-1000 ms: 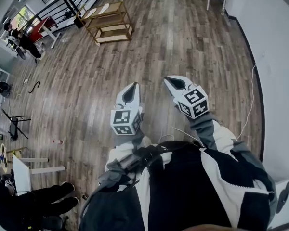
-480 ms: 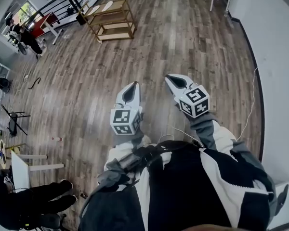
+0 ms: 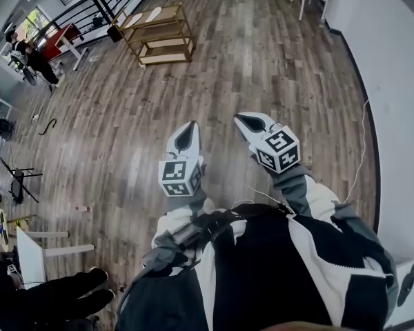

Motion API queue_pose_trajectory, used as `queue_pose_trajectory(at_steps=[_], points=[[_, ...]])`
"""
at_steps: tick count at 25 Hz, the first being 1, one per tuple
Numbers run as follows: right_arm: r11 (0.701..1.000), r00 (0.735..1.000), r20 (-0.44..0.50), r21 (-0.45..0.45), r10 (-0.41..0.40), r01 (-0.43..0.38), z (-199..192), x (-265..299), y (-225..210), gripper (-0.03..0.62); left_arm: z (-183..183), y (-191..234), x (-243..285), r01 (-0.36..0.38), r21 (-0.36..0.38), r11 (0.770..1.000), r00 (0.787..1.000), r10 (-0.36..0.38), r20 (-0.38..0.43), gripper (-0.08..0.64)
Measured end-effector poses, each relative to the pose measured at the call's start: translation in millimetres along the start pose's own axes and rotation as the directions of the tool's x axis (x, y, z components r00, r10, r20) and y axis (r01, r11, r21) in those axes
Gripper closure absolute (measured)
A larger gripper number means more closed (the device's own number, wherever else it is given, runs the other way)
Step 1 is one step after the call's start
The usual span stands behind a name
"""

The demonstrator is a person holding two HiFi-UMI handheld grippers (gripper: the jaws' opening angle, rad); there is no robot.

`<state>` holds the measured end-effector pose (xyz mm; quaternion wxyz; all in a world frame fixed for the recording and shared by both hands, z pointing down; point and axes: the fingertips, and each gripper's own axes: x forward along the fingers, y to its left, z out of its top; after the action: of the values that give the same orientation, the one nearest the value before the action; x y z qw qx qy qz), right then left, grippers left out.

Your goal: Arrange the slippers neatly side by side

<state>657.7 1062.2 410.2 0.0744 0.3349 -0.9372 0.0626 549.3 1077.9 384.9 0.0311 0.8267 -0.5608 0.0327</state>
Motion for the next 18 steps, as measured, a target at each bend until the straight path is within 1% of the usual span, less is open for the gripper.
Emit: queue_pose_trajectory(at_steps=[5, 10, 15, 18], points=[[1.0, 1.0, -0.012, -0.013, -0.011, 0.011, 16, 55, 8, 0.588, 5, 58, 13, 0.015, 0.004, 1.0, 1.0, -0.015, 0.019, 0.552], [1.0, 1.0, -0.001, -0.008, -0.025, 0.025, 29, 114, 20, 0.588, 6, 119, 21, 0.031, 0.003, 1.0, 0.999, -0.031, 0.008, 0.553], [0.999, 0.999, -0.011, 0.007, -0.033, 0.033, 29, 172, 36, 0.588, -3, 179, 23, 0.046, 0.005, 0.999, 0.999, -0.046, -0.01, 0.553], [1.0, 0.999, -0.022, 0.008, -0.027, 0.027, 28, 203, 48, 0.588, -6, 206, 20, 0.049, -0.011, 0.999, 0.998, -0.049, -0.031, 0.553]])
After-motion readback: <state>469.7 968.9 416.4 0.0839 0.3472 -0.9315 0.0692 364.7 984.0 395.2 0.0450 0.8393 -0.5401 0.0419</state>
